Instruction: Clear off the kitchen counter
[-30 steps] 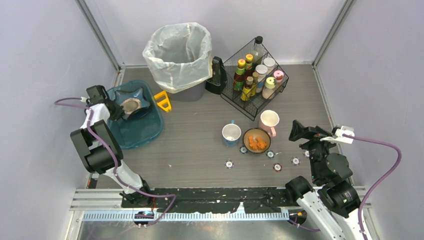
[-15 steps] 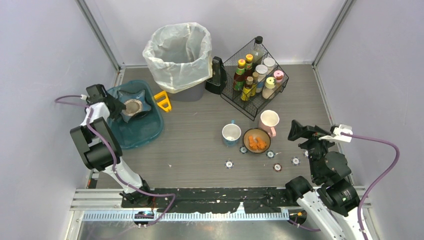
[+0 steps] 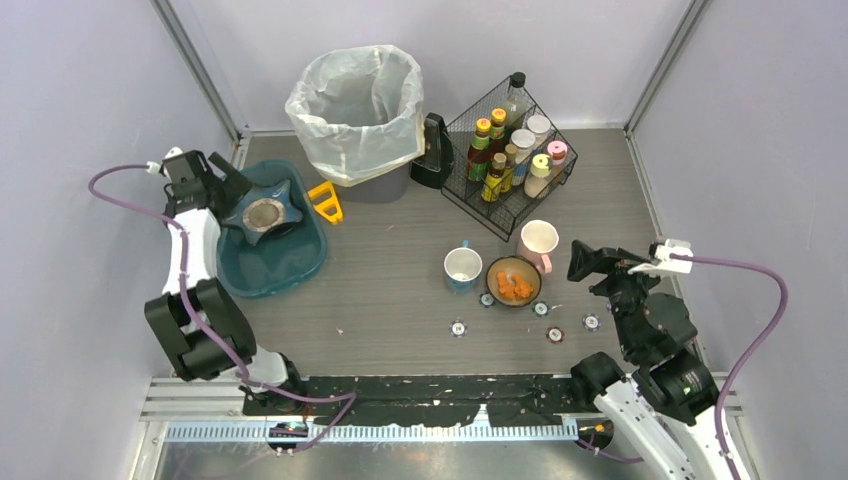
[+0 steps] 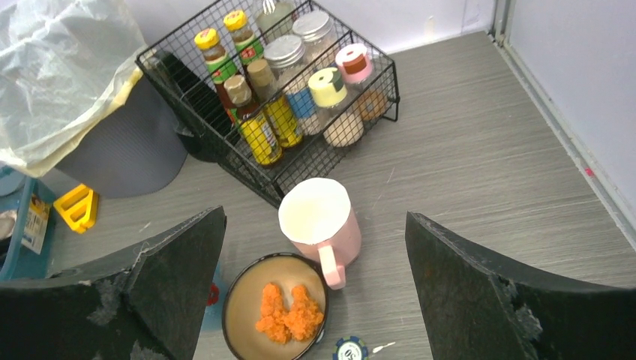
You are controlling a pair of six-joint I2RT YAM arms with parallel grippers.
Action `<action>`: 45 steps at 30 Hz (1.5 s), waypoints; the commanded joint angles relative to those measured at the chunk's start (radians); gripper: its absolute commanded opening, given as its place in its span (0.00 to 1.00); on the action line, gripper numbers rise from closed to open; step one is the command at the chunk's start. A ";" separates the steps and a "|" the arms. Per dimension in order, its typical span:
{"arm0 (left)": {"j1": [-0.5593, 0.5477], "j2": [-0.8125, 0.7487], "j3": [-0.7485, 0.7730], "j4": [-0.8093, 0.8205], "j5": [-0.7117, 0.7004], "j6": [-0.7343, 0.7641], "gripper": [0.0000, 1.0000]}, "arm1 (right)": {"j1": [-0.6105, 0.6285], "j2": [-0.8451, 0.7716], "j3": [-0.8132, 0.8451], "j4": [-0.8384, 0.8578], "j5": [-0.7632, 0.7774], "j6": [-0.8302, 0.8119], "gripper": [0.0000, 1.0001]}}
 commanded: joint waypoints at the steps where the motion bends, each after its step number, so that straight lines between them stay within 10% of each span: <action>1: -0.071 -0.136 0.027 -0.083 -0.066 0.030 0.99 | -0.001 0.107 0.082 -0.038 -0.066 0.041 0.95; 15: -0.513 -0.587 -0.107 -0.215 -0.171 0.218 0.99 | -0.007 0.479 0.077 -0.182 -0.166 0.178 0.99; 22: -0.723 -0.722 -0.222 -0.243 -0.172 0.273 1.00 | -0.065 0.571 -0.018 -0.091 -0.232 0.246 0.76; 29: -0.742 -0.890 -0.372 -0.256 -0.128 0.318 1.00 | -0.132 0.611 -0.096 -0.001 -0.290 0.299 0.52; 45: -0.742 -1.042 -0.516 -0.148 -0.105 0.218 1.00 | -0.161 0.730 -0.210 0.147 -0.354 0.340 0.31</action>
